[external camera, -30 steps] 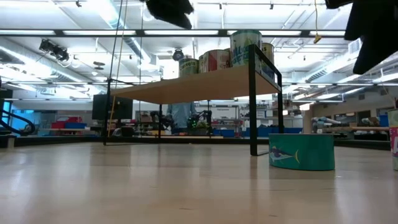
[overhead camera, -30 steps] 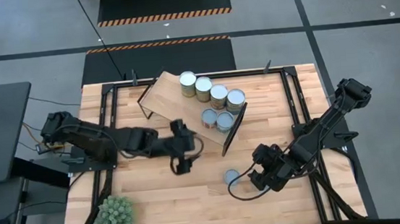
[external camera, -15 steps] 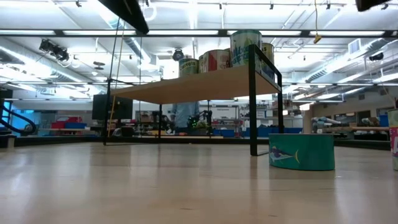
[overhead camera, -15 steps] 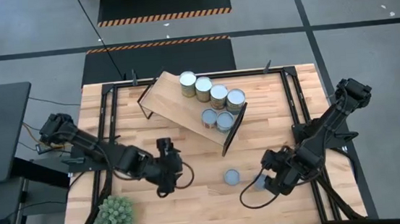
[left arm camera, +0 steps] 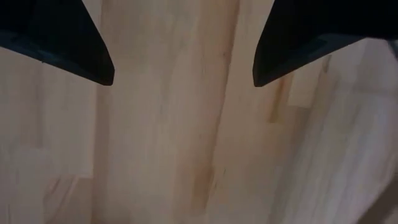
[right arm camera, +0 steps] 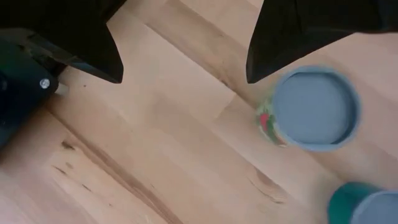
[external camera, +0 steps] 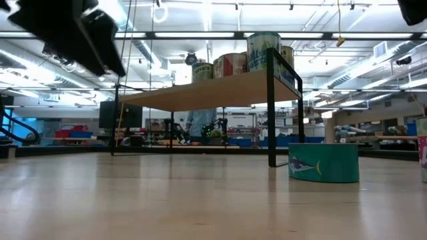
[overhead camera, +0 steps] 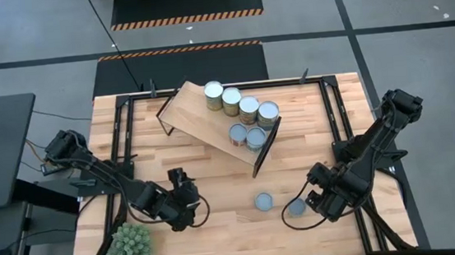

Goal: Pick and place cans onto a shelf
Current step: Put the small canned peas on the shelf

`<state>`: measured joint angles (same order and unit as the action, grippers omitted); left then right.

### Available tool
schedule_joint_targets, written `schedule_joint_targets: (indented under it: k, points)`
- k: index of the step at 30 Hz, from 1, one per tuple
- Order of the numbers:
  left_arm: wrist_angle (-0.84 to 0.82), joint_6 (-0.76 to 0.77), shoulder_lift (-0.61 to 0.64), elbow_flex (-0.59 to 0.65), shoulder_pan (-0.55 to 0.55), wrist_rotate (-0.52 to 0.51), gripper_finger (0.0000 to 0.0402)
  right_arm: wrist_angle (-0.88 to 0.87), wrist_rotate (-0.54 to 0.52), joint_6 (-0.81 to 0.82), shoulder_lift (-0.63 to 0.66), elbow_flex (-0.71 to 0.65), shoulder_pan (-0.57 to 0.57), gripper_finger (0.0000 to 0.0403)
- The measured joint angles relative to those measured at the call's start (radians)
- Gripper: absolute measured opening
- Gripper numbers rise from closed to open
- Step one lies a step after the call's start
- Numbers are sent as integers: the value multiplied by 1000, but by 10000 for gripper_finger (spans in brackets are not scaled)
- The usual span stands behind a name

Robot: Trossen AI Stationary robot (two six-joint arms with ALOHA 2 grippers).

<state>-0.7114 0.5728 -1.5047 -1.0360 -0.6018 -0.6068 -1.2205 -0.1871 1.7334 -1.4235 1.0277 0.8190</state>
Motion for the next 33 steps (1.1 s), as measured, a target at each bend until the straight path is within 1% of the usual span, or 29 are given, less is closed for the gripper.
schedule_joint_targets:
  k: [6, 9, 12, 15, 18, 21, 27, 30, 33]
  points:
    - [52, 94, 0, 55, -21, 1, 388, 122, 9, 30, 0, -91, 6, 347]
    - [64, 126, 0, 64, -25, 17, 388, 191, 38, 53, 0, -143, 6, 347]
    - [85, 128, 0, 64, -29, 65, 388, 234, 72, 129, 0, -197, 5, 347]
    - [128, 128, 0, 64, -29, 117, 388, 239, 129, 245, 0, -233, 5, 347]
    - [162, 128, 0, 64, -36, 143, 388, 270, 118, 333, 0, -239, 0, 347]
    - [189, 128, 1, 64, -37, 149, 388, 380, 87, 312, -15, -238, -23, 347]
    - [200, 92, 1, 64, -27, 153, 388, 648, 84, 206, -145, -225, -95, 347]
    - [201, 93, 1, 64, -23, 165, 388, 695, 73, 172, -214, -168, -139, 347]
    - [202, 94, 1, 64, -24, 168, 388, 701, 58, 82, -279, -82, -184, 347]
